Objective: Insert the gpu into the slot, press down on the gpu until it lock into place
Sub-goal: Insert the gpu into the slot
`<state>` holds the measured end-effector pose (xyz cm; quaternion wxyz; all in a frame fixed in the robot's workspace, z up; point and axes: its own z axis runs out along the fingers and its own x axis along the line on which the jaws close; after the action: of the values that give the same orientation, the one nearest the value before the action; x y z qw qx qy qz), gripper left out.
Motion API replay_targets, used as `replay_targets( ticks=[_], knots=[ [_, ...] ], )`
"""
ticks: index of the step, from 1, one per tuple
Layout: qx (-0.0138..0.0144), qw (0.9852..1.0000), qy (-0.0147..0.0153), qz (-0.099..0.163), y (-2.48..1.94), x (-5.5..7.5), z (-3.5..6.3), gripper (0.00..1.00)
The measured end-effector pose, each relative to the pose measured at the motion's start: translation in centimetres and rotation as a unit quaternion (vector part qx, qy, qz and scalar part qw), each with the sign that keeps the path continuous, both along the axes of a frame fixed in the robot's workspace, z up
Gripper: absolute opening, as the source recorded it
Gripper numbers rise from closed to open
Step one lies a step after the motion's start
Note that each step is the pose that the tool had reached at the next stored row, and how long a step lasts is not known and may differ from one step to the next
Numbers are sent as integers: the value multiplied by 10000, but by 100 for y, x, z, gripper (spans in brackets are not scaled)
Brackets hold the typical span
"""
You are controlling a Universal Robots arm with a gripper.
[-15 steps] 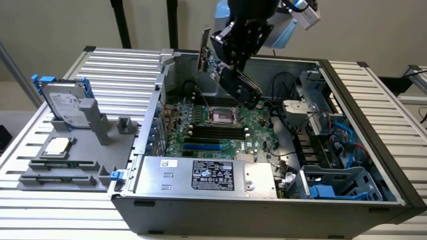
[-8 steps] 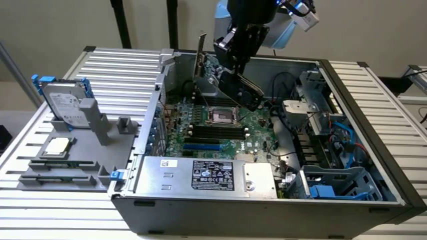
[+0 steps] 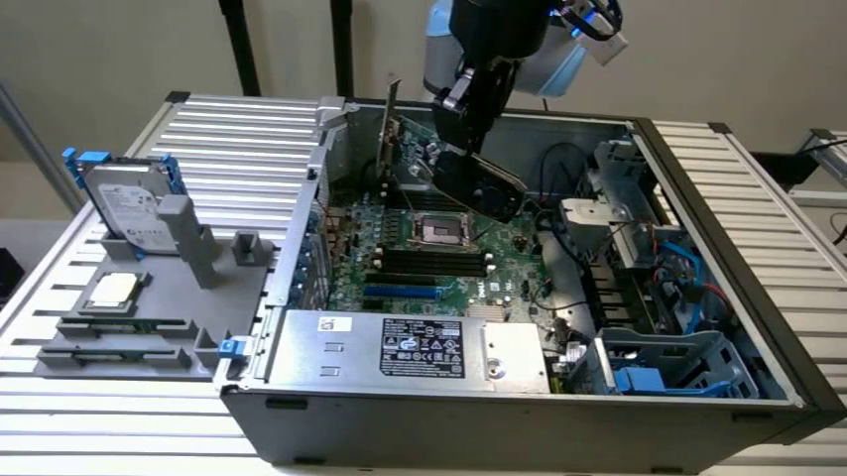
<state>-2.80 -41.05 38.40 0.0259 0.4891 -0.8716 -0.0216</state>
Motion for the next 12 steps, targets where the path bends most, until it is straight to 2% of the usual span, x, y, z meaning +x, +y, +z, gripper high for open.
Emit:
replay_targets(
  ticks=[2,4,6,10,11,12],
  knots=[
    [14,9998,-4,183,0,0,-17,26],
    [44,9994,-8,357,0,-1,-28,26],
    [89,9986,-13,513,0,0,-37,26],
    [198,9965,-23,815,0,0,-52,26],
    [219,9958,-26,892,0,0,-56,26],
    [227,9949,-30,980,1,0,-59,26]
  ],
)
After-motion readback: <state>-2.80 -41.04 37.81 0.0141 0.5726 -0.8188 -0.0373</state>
